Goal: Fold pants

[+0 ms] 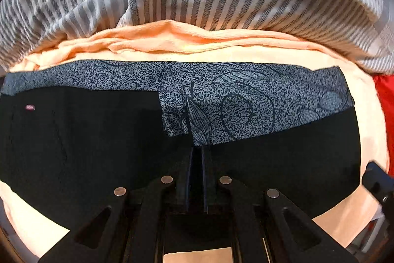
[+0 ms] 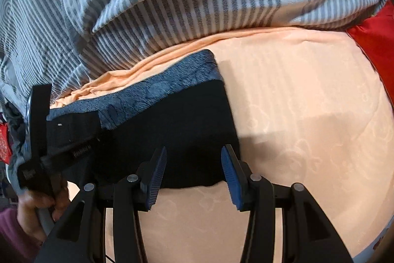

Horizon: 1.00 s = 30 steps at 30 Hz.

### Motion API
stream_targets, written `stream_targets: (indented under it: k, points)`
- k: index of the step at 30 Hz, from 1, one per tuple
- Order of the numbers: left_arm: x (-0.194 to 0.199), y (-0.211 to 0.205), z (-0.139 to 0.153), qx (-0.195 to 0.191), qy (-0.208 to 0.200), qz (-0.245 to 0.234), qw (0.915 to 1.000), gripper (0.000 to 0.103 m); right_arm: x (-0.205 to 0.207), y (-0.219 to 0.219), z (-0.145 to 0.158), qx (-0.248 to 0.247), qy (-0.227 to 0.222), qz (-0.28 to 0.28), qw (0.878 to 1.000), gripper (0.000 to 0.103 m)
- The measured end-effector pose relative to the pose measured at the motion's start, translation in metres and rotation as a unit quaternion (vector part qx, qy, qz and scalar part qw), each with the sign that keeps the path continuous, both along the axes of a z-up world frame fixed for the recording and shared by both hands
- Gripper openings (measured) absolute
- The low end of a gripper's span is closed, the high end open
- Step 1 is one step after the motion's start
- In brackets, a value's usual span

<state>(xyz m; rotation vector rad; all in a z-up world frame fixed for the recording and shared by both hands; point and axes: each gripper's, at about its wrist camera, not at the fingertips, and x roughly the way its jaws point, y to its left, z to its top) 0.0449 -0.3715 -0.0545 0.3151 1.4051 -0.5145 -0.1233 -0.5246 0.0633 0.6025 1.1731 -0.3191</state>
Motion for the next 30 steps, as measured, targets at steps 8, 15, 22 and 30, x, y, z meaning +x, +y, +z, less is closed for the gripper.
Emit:
stream_targets:
  k: [8, 15, 22, 30]
  points:
    - [-0.011, -0.001, -0.005, 0.000, -0.013, -0.002, 0.9999, 0.011, 0.025, 0.027, -0.030, -0.013, 0.040, 0.045, 0.998, 0.055]
    - [0.004, 0.040, -0.009, 0.014, 0.001, 0.067, 0.9977, 0.075, 0.033, 0.044, -0.036, -0.046, 0.050, 0.076, 0.995, 0.070]
    - [0.001, 0.074, -0.002, 0.017, 0.000, 0.074, 0.9971, 0.075, 0.043, 0.055, -0.039, -0.071, 0.067, 0.089, 0.991, 0.077]
    - [-0.004, 0.132, 0.015, -0.006, 0.002, 0.100, 0.9950, 0.075, 0.053, 0.073, -0.033, -0.093, 0.111, 0.087, 0.986, 0.077]
